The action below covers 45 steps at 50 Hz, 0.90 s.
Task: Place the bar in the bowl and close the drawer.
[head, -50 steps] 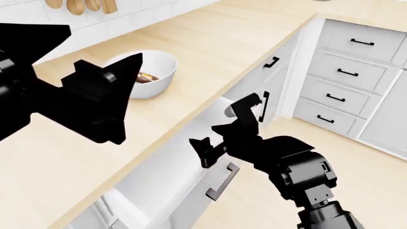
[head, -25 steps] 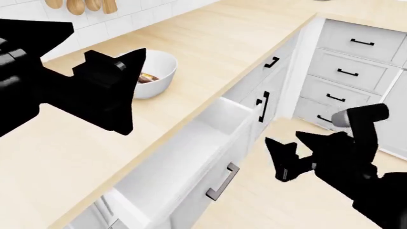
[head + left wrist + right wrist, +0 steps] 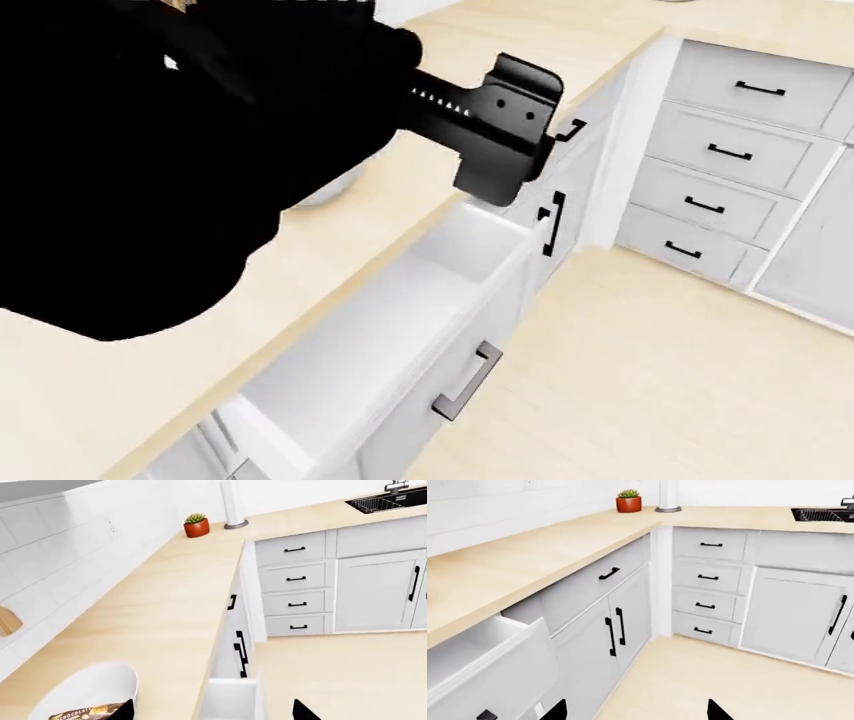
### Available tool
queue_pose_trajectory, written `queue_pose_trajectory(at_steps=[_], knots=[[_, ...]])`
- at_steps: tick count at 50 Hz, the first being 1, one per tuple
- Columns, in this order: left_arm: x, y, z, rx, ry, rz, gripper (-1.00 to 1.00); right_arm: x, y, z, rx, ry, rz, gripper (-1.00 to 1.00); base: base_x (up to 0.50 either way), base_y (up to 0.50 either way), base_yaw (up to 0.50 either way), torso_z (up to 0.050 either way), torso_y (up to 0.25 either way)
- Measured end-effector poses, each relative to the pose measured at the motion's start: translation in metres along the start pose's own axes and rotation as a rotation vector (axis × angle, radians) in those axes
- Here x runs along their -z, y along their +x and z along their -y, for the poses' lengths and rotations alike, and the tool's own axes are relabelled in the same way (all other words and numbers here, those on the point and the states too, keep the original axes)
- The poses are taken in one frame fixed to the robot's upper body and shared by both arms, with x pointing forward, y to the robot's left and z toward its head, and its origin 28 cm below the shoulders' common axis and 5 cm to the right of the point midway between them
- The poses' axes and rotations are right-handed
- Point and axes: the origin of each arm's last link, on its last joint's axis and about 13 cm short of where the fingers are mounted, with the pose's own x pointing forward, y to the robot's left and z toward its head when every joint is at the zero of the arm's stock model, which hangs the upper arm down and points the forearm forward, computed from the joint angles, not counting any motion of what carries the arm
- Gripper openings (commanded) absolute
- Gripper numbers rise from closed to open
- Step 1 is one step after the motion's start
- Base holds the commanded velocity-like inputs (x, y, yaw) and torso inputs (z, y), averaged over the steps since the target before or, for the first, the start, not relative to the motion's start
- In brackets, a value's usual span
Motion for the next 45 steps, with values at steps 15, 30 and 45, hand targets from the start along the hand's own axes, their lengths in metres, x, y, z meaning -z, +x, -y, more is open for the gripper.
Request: queue_pose_trajectory(at_steps=[15,30,45], knots=[[-0.001,0.049,0.064,-0.051,-0.005,0.004,1.0,0.0,-0.029,0.011,0.088,-0.026,0.049,1.0,0.0,0.0,0.0,0.0,0.0],[0.028,0.083,0.112,-0.087,-0.051,0.018,1.0,0.007,-0.046,0.017,0.113,-0.041,0.072,1.0,0.0,0.0,0.0,0.0,0.0],[0.071,0.101,0.126,-0.107,-0.042,0.007,1.0,0.011,-0.055,0.018,0.124,-0.054,0.08,1.0,0.0,0.0,0.0,0.0,0.0]])
